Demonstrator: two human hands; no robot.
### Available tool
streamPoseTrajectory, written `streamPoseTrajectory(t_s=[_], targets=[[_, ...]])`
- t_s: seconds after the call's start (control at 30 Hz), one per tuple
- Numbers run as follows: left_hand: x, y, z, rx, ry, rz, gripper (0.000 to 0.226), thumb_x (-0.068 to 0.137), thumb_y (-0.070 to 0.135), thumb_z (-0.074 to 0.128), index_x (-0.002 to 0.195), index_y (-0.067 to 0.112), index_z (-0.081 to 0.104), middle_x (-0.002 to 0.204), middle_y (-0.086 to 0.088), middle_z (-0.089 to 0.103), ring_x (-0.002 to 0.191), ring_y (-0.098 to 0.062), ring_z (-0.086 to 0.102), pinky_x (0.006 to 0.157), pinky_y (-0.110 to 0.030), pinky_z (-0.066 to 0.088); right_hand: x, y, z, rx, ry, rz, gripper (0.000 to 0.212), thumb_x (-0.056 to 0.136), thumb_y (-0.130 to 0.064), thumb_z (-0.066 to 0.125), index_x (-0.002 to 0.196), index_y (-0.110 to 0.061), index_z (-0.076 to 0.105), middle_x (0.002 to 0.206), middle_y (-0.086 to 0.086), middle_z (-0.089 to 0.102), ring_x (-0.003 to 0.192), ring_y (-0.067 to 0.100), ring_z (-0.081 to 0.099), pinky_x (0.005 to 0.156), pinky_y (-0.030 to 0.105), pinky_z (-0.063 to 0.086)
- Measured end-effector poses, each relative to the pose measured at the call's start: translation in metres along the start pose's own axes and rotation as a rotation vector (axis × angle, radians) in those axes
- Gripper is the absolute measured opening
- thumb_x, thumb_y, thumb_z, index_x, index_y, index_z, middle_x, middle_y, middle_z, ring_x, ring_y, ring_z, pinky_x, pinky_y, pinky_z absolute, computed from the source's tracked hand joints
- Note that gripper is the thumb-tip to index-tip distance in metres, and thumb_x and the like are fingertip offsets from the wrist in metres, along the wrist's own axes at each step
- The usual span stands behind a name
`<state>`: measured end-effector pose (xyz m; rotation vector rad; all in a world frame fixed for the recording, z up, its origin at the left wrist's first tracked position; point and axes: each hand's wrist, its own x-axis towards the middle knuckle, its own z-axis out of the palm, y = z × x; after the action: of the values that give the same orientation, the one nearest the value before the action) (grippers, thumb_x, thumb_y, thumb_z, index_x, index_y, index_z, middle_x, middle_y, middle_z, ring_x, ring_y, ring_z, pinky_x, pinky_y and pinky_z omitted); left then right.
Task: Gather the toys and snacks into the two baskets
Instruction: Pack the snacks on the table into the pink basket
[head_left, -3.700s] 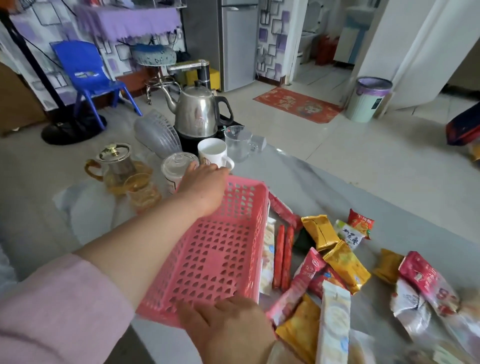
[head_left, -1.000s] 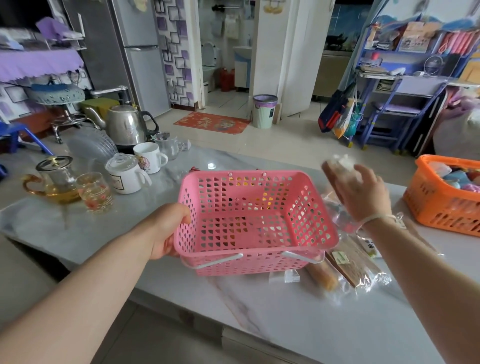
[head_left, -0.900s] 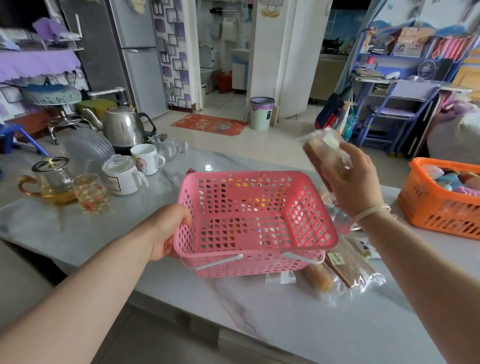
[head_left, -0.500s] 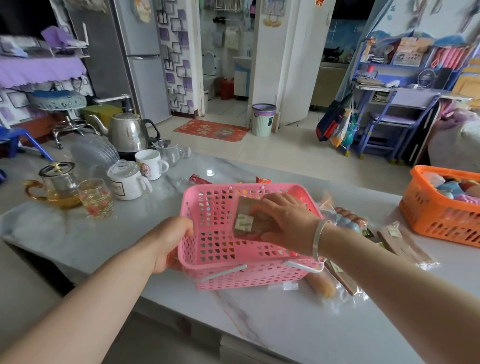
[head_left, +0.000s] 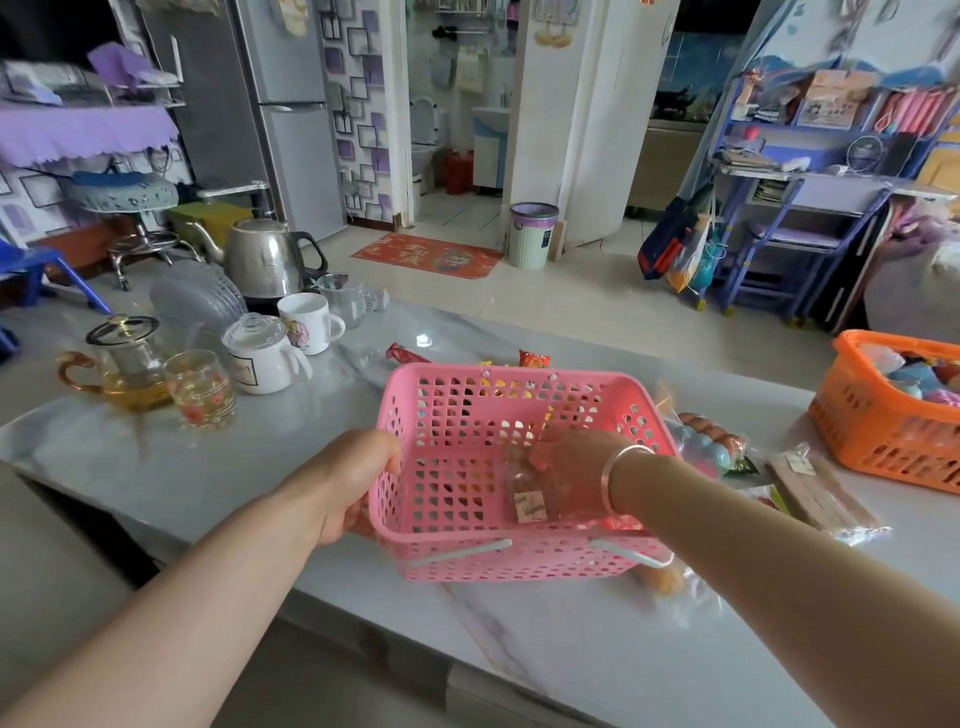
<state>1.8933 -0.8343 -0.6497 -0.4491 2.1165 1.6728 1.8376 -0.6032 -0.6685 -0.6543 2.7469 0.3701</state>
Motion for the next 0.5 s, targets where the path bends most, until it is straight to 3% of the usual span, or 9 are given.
streamPoseTrajectory(t_s=[0.07, 0.1, 0.17, 0.3, 0.37, 0.5], targets=[[0.001, 0.000, -0.001, -0.001, 0.022, -0.009, 0.030, 0.086, 0.003, 0.032, 0.100, 0.010, 0.057, 0.090, -0.018, 0.065, 0.076, -0.032, 0.064, 0.051, -0.032, 0.051, -0.009, 0.001, -0.012, 0.271, 0.047, -0.020, 0.026, 0.086, -0.022, 0.062, 0.113, -0.020, 0.060, 0.107, 0.000, 0.065, 0.096, 0.018, 0.064, 0.081, 0.033, 0.054], [0.001, 0.000, -0.002, -0.003, 0.026, -0.008, 0.030, 0.085, 0.003, 0.033, 0.099, 0.010, 0.058, 0.087, -0.017, 0.065, 0.075, -0.032, 0.064, 0.053, -0.033, 0.051, -0.015, 0.004, -0.018, 0.418, 0.158, -0.017, 0.020, 0.088, -0.022, 0.061, 0.108, -0.017, 0.063, 0.100, 0.001, 0.069, 0.089, 0.017, 0.066, 0.081, 0.033, 0.055], [0.002, 0.001, -0.004, -0.011, 0.033, -0.007, 0.027, 0.085, 0.002, 0.033, 0.094, 0.011, 0.057, 0.082, -0.015, 0.065, 0.074, -0.032, 0.063, 0.059, -0.037, 0.051, -0.023, 0.018, -0.034, 0.580, 0.439, 0.029, 0.022, 0.086, -0.023, 0.065, 0.108, -0.020, 0.066, 0.105, -0.003, 0.068, 0.091, 0.014, 0.065, 0.089, 0.033, 0.052], [0.002, 0.001, -0.009, -0.003, 0.062, -0.022, 0.024, 0.088, 0.002, 0.033, 0.092, 0.012, 0.055, 0.079, -0.014, 0.063, 0.076, -0.031, 0.062, 0.061, -0.038, 0.051, -0.031, 0.057, -0.035, 0.790, 0.959, 0.274, 0.027, 0.090, -0.001, 0.051, 0.102, -0.018, 0.067, 0.107, 0.000, 0.066, 0.089, 0.019, 0.063, 0.086, 0.035, 0.052], [0.004, 0.000, -0.011, -0.011, 0.072, -0.028, 0.025, 0.087, 0.002, 0.033, 0.095, 0.012, 0.055, 0.084, -0.015, 0.063, 0.076, -0.031, 0.062, 0.058, -0.037, 0.050, -0.030, 0.078, -0.020, 0.709, 0.929, 0.476, 0.032, 0.089, 0.001, 0.045, 0.102, -0.019, 0.066, 0.113, 0.005, 0.065, 0.095, 0.026, 0.063, 0.087, 0.041, 0.052], [0.006, -0.002, -0.012, -0.022, 0.076, -0.042, 0.029, 0.087, 0.004, 0.032, 0.102, 0.011, 0.056, 0.099, -0.021, 0.069, 0.086, -0.035, 0.066, 0.058, -0.039, 0.053, -0.015, 0.099, 0.056, 0.519, 0.330, 0.625, 0.045, 0.082, -0.019, 0.056, 0.126, -0.029, 0.052, 0.127, 0.009, 0.055, 0.110, 0.030, 0.056, 0.093, 0.041, 0.049]])
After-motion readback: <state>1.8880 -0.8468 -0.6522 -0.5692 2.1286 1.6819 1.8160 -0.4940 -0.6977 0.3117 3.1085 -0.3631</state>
